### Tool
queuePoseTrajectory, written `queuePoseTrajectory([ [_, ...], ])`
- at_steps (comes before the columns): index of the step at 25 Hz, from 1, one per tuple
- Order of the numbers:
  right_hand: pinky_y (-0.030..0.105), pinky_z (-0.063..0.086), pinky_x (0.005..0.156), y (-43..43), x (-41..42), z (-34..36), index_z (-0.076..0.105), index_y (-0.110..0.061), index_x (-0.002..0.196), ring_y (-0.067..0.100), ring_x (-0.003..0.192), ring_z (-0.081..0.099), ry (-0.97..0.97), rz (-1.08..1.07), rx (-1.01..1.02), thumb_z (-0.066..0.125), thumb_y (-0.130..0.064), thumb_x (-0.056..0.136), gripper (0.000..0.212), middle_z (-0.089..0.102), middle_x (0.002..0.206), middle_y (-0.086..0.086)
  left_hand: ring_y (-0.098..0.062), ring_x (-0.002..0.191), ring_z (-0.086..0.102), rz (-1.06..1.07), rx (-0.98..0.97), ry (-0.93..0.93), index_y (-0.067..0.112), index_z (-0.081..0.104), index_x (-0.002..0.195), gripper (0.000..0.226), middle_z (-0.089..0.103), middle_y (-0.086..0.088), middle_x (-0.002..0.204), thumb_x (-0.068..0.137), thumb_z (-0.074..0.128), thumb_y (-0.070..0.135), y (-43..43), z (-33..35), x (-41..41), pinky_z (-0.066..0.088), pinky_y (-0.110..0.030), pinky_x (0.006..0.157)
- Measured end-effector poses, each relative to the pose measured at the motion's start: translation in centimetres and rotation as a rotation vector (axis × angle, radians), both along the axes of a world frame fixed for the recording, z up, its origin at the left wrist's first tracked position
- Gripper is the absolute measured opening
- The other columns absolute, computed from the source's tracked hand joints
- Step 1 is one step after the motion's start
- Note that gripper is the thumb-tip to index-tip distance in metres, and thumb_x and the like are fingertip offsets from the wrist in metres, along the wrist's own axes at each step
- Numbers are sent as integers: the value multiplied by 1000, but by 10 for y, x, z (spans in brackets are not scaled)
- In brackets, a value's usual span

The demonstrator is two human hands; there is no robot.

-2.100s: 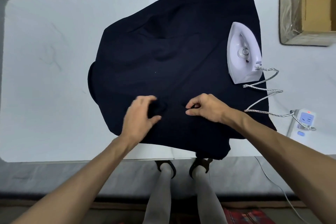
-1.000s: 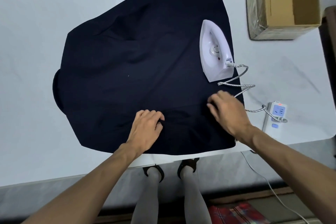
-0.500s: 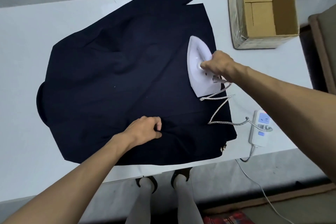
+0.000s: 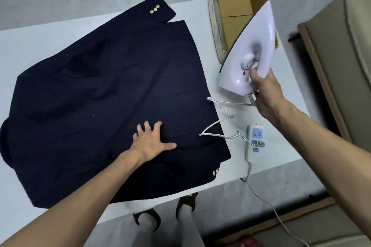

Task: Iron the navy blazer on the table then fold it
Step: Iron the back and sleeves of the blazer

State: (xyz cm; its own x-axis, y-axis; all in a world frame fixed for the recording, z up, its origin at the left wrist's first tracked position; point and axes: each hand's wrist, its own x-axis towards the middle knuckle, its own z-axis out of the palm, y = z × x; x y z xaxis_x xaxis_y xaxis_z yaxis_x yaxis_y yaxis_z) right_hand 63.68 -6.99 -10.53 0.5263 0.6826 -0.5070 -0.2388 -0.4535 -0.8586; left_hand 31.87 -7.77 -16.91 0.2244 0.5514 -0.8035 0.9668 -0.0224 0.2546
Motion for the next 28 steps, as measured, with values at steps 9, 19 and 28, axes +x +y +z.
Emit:
queuePoseTrajectory([
  [9, 35, 52, 76, -12, 55, -57, 60, -16, 94, 15, 79, 57, -501, -151, -175, 73, -20, 66, 31, 65, 99, 7, -52, 143, -23, -242, -137, 166, 20, -27, 152, 133, -33, -35, 150, 76, 77, 56, -11, -7, 25, 13, -58, 120],
  [19, 23, 43, 65, -19, 56, -82, 65, -10, 87, 19, 72, 55, -463, -301, -305, 79, -13, 76, 19, 64, 85, 6, -53, 142, -24, -243, -146, 136, 22, -29, 151, 131, -35, -35, 149, 79, 75, 55, -10, -15, 22, 18, -56, 118],
  [28, 26, 47, 80, -8, 58, -94, 68, -18, 107, 18, 88, 62, -251, -357, -286, 77, -25, 79, 30, 68, 98, -1, -53, 141, -25, -253, -128, 134, 21, -29, 151, 130, -36, -35, 149, 79, 75, 55, -11, -19, 22, 17, -56, 118],
])
